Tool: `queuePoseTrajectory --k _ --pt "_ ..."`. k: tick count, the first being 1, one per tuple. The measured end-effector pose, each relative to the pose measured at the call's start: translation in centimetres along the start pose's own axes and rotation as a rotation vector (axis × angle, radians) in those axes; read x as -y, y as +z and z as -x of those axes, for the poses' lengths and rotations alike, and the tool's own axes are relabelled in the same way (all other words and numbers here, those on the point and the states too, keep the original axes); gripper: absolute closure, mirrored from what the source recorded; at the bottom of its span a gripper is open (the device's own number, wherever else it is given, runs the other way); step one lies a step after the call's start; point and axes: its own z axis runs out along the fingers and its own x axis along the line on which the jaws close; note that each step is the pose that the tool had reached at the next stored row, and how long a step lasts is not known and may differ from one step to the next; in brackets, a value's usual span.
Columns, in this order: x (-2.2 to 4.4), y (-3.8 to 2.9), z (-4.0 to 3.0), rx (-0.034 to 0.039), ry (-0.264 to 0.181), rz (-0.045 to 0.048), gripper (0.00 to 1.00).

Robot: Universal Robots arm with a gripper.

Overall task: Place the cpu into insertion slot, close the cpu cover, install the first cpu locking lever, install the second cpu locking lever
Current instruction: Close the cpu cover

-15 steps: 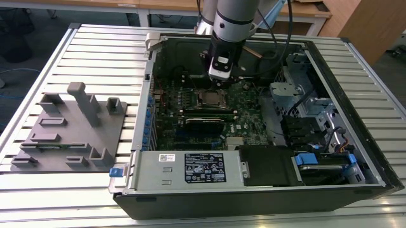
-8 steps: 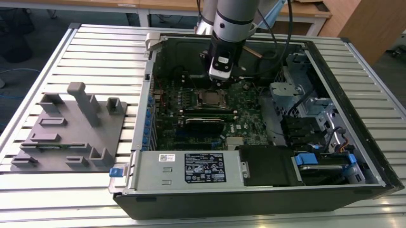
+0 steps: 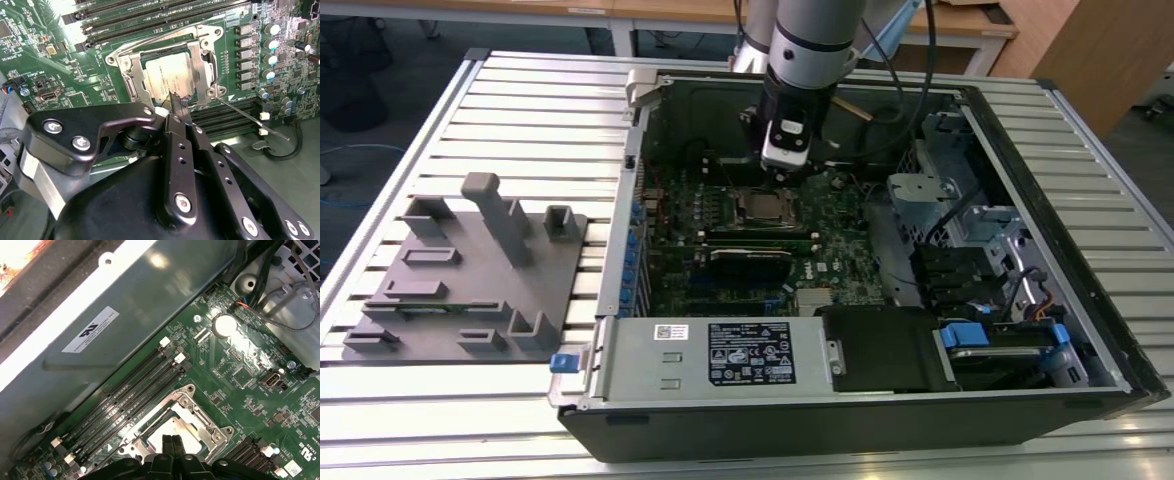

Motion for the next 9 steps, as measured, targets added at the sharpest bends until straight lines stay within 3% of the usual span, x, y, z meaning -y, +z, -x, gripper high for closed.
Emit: queuePoseTrajectory --k 9 --pt "0.0 -0.01 0.0 -0.0129 -0.068 0.0075 0.9"
